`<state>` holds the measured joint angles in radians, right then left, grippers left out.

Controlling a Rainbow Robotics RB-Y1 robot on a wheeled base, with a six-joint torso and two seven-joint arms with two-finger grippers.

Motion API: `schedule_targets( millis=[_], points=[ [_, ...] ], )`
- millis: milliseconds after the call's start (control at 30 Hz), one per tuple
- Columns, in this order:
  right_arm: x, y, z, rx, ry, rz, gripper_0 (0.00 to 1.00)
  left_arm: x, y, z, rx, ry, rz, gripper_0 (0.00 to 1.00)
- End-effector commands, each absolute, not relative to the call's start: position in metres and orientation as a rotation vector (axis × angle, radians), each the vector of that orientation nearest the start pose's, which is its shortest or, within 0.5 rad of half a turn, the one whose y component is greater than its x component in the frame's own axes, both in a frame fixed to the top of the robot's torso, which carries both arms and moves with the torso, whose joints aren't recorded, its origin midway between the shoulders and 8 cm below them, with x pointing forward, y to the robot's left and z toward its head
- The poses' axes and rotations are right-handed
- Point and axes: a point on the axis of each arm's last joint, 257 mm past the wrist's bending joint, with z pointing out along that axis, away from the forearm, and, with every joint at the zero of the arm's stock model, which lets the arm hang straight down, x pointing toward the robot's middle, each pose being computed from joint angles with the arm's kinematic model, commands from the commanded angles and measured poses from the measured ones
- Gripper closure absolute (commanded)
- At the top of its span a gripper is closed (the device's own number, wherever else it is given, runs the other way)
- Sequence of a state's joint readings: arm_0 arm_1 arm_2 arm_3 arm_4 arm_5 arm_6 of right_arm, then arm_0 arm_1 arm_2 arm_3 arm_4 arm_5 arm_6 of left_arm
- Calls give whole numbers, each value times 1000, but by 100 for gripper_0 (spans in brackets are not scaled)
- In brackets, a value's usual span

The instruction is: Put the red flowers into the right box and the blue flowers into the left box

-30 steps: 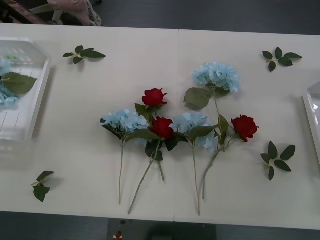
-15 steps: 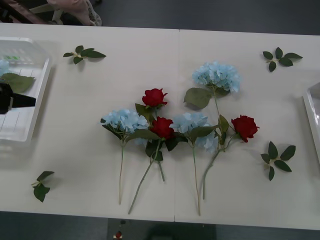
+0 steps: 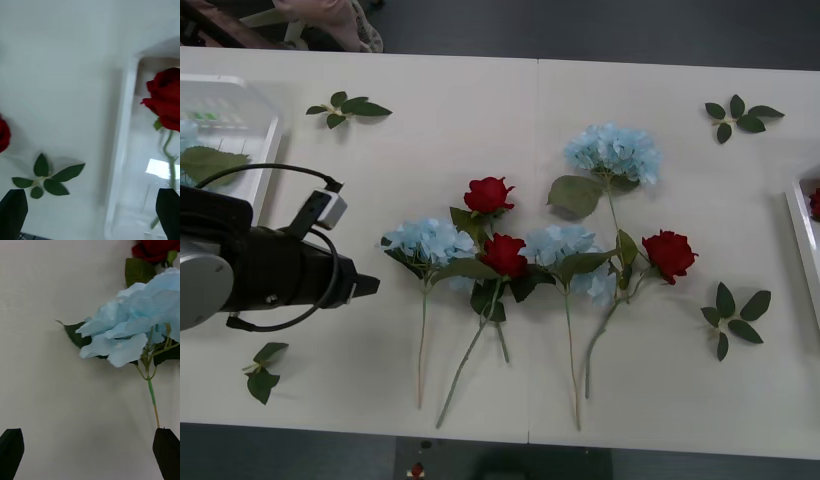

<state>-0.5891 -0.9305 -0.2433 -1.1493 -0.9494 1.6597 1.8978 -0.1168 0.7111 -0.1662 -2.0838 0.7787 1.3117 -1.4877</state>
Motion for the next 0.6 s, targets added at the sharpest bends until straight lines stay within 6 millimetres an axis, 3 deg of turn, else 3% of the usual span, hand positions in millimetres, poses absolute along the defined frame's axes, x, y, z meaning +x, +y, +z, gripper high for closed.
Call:
schedule_targets(
  millis=[33, 233, 433, 600],
  points=[
    [472, -438, -159, -61, 2725, 287, 0, 433, 185, -248, 516, 2415, -255, 0],
    [441, -376, -172, 70, 2720, 361, 0, 442, 148, -264, 450, 2444, -265, 0],
    [399, -345, -194, 203, 2734, 354, 0, 460, 138, -280, 436, 2450, -214, 0],
    [376, -312, -218, 319, 2771, 385, 0, 479, 121, -299, 402, 2439, -262, 0]
  ],
)
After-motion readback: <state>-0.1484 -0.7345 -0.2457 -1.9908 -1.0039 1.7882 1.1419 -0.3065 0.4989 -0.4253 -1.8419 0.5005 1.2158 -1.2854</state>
